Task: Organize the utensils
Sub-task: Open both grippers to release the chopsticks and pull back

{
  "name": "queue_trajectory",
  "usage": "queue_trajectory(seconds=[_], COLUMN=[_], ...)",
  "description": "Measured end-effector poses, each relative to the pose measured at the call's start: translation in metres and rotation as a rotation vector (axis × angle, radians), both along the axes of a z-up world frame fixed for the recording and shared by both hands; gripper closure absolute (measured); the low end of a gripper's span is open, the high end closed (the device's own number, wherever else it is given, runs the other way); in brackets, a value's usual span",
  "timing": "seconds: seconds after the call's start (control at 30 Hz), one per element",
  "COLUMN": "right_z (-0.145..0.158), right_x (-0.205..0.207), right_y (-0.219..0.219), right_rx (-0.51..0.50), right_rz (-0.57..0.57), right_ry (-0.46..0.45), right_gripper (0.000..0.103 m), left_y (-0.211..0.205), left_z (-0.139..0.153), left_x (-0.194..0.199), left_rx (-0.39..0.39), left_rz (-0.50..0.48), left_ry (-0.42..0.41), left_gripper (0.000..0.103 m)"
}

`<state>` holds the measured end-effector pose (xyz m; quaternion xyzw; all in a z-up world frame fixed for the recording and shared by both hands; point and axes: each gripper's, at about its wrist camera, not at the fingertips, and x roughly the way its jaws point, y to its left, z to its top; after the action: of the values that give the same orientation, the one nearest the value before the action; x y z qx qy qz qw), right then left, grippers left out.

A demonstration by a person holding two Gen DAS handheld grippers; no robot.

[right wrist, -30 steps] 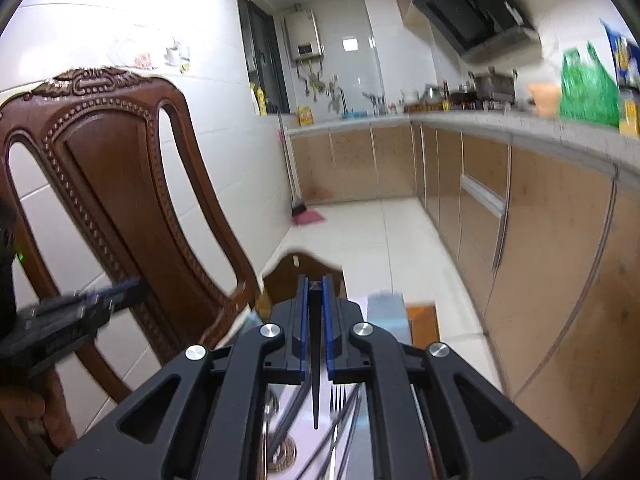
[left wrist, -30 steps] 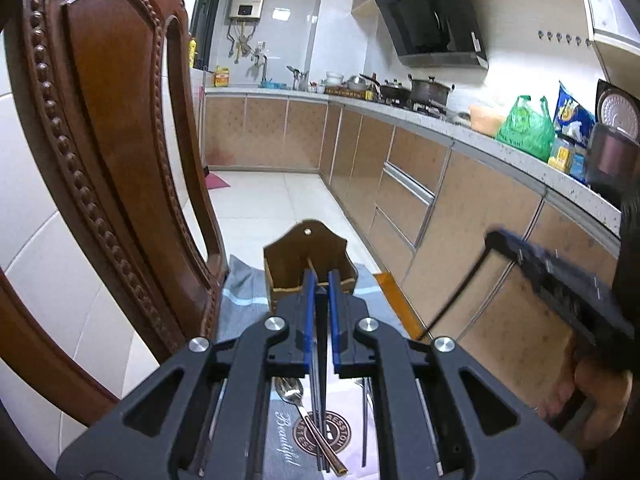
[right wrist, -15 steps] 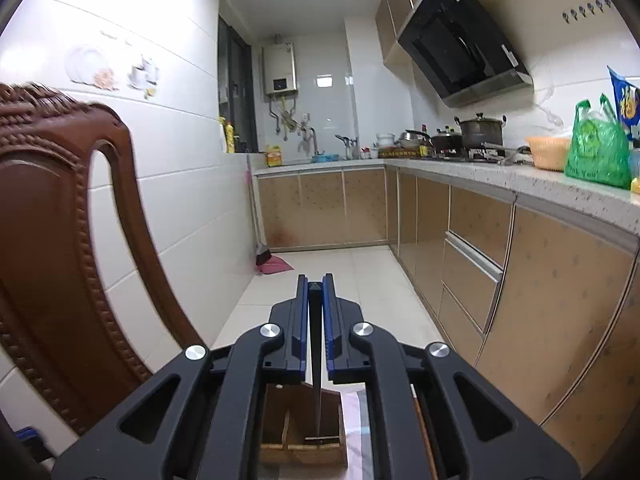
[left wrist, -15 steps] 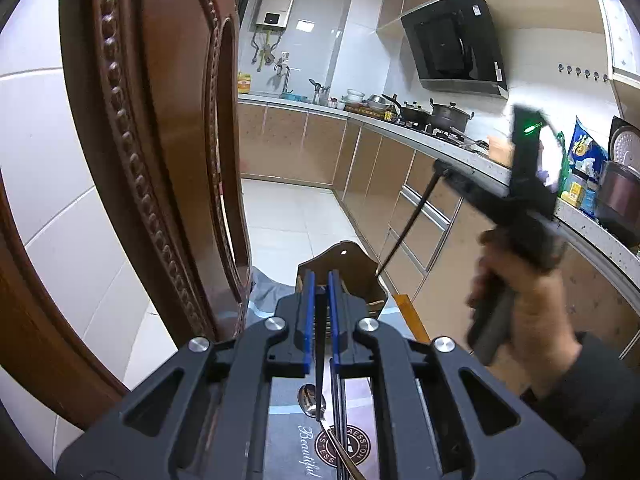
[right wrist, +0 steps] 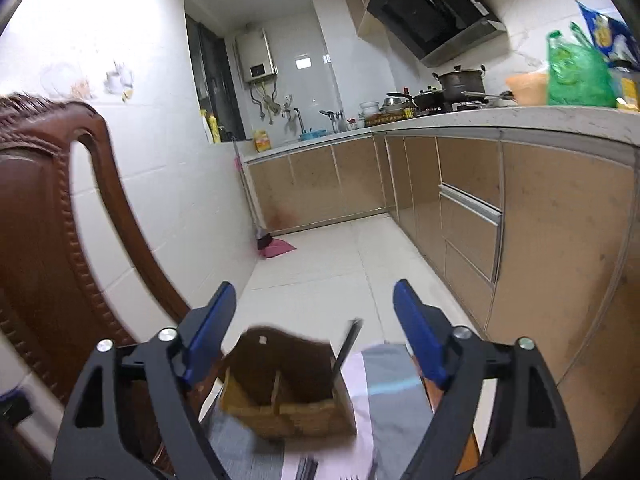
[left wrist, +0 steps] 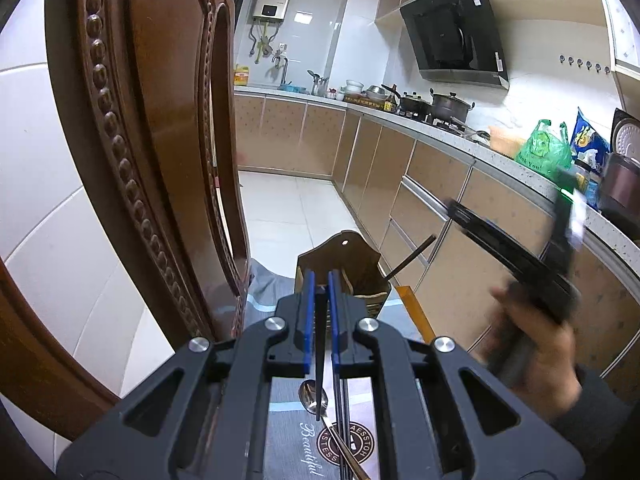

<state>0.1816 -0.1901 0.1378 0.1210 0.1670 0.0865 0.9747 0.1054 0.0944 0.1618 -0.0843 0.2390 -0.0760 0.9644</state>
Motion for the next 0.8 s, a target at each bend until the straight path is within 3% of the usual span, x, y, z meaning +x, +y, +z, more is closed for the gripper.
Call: queue_trajectory(seconds=[0.13,0.3,0.5,0.8], right_z=[-0.025,-0.075,-0.077,-0.071], right_x=[-0.062,-0.114,-0.122,-0.110], right_y=[-0.015,-0.005,0.007,-0.017], right_rx=[-0.050,-0.180,-0.264,-0.182], right_rz=[0.016,0.067,0.092,0.073], right_ry=[0.032,0.102,0.064,0.097], right_gripper=[0.005,0.004,0.004,0.004], left_y=[-0.003,-0.014,-0.030,-0.061], left_z=[-0.003,-0.011,-0.015,-0.004], left_x=[0.003,0.007,0.006,0.008], left_rx=[-0.006,0.020,0.074,0.141], left_rz=[-0.003,-0.012,0.004,0.001], left_ry=[0.011,0.047,0.059,0.057], left_gripper=[0.096,0.096,0.096,0.096])
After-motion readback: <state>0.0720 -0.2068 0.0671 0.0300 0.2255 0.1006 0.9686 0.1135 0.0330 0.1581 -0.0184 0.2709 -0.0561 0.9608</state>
